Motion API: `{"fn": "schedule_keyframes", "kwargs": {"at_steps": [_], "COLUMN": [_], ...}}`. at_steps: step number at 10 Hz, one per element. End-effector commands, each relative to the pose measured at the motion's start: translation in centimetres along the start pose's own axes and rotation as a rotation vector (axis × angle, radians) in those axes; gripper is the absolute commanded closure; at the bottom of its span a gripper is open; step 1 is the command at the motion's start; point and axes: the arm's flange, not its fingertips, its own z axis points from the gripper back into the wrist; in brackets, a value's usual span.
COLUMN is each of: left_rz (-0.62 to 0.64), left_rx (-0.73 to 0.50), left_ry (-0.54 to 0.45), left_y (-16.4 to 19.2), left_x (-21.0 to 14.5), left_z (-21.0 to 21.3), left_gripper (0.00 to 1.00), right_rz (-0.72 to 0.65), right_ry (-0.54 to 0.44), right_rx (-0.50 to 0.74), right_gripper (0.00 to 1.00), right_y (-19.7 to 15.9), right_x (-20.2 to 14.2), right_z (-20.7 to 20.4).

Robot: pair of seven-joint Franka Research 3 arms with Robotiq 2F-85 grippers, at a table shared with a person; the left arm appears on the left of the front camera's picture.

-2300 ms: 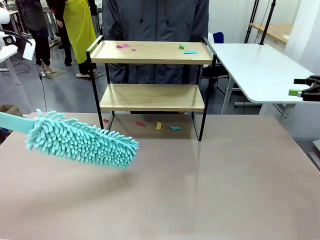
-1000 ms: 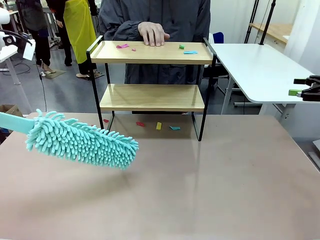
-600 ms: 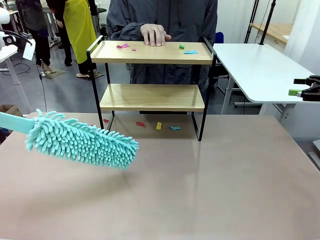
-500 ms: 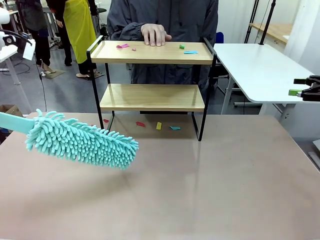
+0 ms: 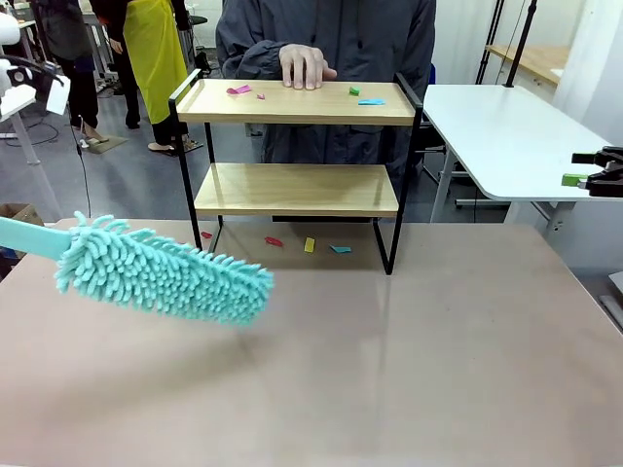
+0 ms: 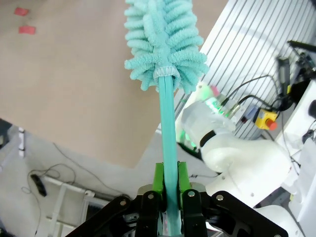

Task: Clean the shelf.
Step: Clean the specific section of the Shelf indicated by the human with the Duster.

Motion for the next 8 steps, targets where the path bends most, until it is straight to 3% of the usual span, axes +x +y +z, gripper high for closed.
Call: {"fn": "schedule_keyframes", "kwargs": {"at_steps": [1, 4, 8], "left_rz": [0.031, 0.05, 0.295], "left_rx": [-0.102, -0.093, -0.126], "left_ry": [-0.131, -0.345, -0.496], "left_y": [-0.6, -3.9, -11.1], "left_x": [0.5, 1.2, 6.8], "left_z": [2.2, 9.6, 19.6], "left_gripper": [0.87, 0.87, 0.87], "right_rz": [-0.007, -0.007, -0.007], "right_ry": [0.019, 0.019, 0.019], "right_rx": [-0.012, -0.012, -0.012], "right_gripper": [0.0, 0.0, 0.0], "right_y": [-0.1, -0.1, -0.1], "right_x": [0.6, 0.6, 0.6], "right_z": [-0.1, -0.1, -0.1]}}
